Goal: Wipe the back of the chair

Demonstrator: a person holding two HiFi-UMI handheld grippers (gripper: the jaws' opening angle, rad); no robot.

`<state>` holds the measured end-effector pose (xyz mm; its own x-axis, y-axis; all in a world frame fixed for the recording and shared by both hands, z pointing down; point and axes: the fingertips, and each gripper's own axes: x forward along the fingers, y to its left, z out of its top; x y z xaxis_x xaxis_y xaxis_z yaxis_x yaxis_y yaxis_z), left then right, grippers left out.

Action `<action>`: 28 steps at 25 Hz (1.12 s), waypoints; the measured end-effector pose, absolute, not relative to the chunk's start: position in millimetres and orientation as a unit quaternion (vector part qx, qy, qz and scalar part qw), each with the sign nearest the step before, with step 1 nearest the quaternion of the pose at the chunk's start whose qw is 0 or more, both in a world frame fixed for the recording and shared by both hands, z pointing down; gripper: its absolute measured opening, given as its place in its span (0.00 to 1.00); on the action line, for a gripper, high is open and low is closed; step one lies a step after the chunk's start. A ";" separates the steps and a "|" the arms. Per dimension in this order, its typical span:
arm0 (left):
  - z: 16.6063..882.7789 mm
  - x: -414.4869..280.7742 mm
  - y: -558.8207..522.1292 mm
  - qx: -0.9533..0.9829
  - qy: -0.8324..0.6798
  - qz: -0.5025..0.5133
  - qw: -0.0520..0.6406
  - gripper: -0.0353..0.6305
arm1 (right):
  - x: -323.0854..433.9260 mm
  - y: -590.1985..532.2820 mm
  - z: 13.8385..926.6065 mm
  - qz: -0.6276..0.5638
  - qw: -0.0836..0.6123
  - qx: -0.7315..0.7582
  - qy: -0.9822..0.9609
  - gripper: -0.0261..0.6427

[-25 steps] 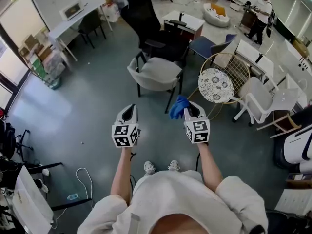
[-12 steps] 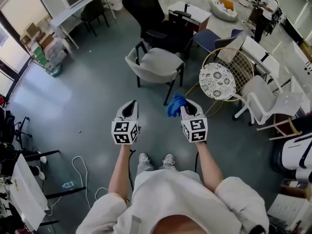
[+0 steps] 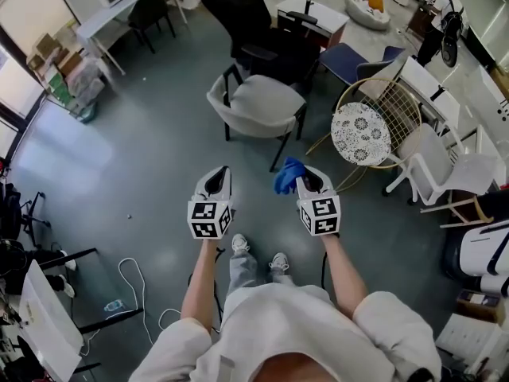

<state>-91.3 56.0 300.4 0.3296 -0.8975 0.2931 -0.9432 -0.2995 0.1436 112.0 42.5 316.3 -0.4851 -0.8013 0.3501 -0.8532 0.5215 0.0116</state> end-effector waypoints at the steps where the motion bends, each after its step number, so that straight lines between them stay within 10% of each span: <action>1: 303.7 -96.4 50.8 0.804 -0.571 0.078 0.149 0.06 | 106.4 37.8 317.5 0.082 0.159 0.485 -0.856 0.09; 28: 398.4 -152.2 -52.9 0.818 -0.535 0.101 0.187 0.06 | 46.9 -60.6 383.5 0.098 0.171 0.513 -0.835 0.09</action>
